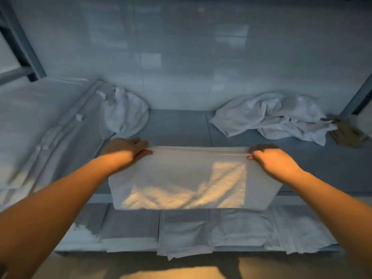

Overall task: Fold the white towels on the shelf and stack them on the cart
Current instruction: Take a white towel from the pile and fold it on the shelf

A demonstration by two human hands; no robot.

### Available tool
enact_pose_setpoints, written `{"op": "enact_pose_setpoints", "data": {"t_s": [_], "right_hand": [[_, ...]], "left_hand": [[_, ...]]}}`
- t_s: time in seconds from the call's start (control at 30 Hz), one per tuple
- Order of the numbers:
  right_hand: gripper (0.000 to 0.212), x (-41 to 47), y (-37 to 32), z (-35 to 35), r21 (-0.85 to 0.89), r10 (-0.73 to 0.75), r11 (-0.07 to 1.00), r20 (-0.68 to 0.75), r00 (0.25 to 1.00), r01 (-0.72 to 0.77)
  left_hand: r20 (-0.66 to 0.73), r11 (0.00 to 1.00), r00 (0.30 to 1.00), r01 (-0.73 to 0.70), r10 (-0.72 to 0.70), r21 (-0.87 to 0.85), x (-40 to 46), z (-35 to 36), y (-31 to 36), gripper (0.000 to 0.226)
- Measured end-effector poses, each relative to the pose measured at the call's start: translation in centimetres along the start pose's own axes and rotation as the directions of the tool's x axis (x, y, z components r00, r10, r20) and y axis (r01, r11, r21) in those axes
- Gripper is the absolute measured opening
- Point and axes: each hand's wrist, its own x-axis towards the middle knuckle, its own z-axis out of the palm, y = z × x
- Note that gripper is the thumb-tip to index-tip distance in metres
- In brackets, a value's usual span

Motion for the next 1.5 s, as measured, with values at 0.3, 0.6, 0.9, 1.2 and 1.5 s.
{"op": "enact_pose_setpoints", "data": {"t_s": [0.3,0.6,0.9,1.2,1.5], "right_hand": [[0.039,9.6,0.9,6.6,-0.181,-0.082,0.980,0.014,0.997,0.083],[0.020,15.6,-1.6,13.6,-0.413,-0.116,0.910,-0.209,0.971,0.020],[0.043,18.2,-6.6,16.7,-0.200,0.176,0.960,-0.113,0.978,-0.196],[0.052,18.4,-16.0,20.7,0.179,0.011,0.984,0.054,0.998,-0.021],[0.060,15.4,-7.5,20.7,0.007,0.308,0.948,0.235,0.922,-0.319]], "left_hand": [[0.045,0.993,0.996,-0.076,0.072,0.091,4.0,8.4,-7.3,0.082],[0.170,0.976,0.984,0.004,-0.042,0.217,5.1,19.1,-11.5,0.053],[0.193,0.951,0.944,0.228,-0.268,0.207,6.6,20.9,-6.8,0.033],[0.415,0.899,0.818,0.438,-0.399,0.001,5.3,25.0,2.5,0.055],[0.433,0.828,0.717,0.542,-0.545,0.146,1.4,23.9,-3.6,0.078]]}}
